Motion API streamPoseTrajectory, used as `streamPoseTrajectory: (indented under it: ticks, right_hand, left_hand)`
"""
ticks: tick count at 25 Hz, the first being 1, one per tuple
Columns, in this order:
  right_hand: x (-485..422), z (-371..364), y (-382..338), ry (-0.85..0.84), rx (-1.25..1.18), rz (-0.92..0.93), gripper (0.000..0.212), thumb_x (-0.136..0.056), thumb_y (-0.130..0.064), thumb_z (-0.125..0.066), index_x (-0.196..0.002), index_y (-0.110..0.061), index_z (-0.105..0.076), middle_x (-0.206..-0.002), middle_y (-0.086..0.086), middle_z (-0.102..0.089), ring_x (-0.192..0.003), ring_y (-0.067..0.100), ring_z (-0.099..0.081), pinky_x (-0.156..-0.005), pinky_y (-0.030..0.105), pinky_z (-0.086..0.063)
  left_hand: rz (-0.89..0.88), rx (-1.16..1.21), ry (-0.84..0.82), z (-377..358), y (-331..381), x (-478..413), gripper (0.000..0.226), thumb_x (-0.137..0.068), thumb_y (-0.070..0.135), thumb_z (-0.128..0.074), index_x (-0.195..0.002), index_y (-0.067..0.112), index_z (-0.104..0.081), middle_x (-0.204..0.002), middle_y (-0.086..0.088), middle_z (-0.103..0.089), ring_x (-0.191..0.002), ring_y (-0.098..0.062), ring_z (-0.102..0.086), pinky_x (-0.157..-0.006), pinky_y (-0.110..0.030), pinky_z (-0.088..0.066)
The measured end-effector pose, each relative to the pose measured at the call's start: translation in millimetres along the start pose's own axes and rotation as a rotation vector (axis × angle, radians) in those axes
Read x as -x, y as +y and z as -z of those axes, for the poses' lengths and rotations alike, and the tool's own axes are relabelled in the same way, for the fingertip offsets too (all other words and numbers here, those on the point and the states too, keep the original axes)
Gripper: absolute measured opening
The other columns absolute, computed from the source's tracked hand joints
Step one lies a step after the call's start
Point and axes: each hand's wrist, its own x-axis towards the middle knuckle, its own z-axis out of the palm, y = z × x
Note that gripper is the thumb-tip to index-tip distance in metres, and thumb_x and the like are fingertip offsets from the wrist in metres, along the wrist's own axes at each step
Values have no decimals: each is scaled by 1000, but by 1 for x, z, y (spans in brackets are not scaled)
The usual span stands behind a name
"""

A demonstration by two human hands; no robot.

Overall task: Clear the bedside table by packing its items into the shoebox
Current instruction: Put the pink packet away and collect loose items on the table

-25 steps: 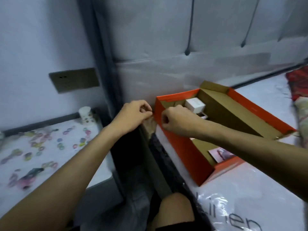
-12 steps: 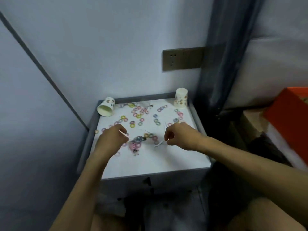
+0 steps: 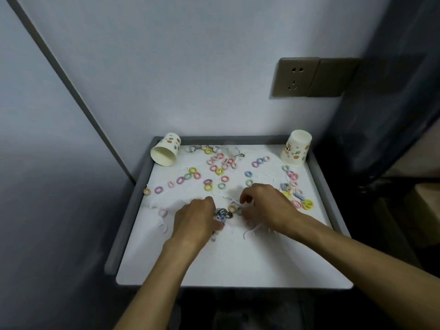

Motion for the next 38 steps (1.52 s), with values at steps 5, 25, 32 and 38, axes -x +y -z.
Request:
streamPoseTrajectory:
  ticks: [5, 25, 32, 38]
  right_hand:
    - [-38, 17, 7, 93, -85, -37, 18, -86, -27, -69, -103, -20, -70, -103, 1, -69, -86, 15, -62, -78, 33, -55]
    - [-184, 31, 14, 193, -35, -84, 15, -96, -13, -43, -104, -7, -53, -99, 18, -66, -84, 36, -63, -77, 45, -56]
    - [-194, 13, -3, 100, 137, 40, 21, -93, -11, -49, -108, -15, -63, -105, 14, -66, -89, 32, -62, -76, 35, -53]
    - [-188, 28, 5, 207, -53, -77, 27, -95, -8, -44, -96, -9, -71, -97, 13, -71, -85, 30, -65, -76, 34, -53]
  left_hand:
    - [78, 276, -63, 11, -7, -3, 10, -79, 23, -76, -87, 24, -71, -86, 0, -70, -78, -16, -67, -55, -21, -46]
    - [292, 1702, 351, 60, -25, -18, 19, -105, 15, -44, -92, 8, -56, -70, -7, -61, -73, -27, -73, -83, -45, -59]
    - [466, 1758, 447, 57, -32, -21, 14, -104, 11, -44, -93, 10, -54, -74, -6, -50, -54, -15, -56, -79, -44, -59]
    - [464, 1766, 459, 57, -32, -26, 8, -103, 13, -48, -105, 9, -55, -80, -5, -52, -49, -10, -59, -58, -27, -54]
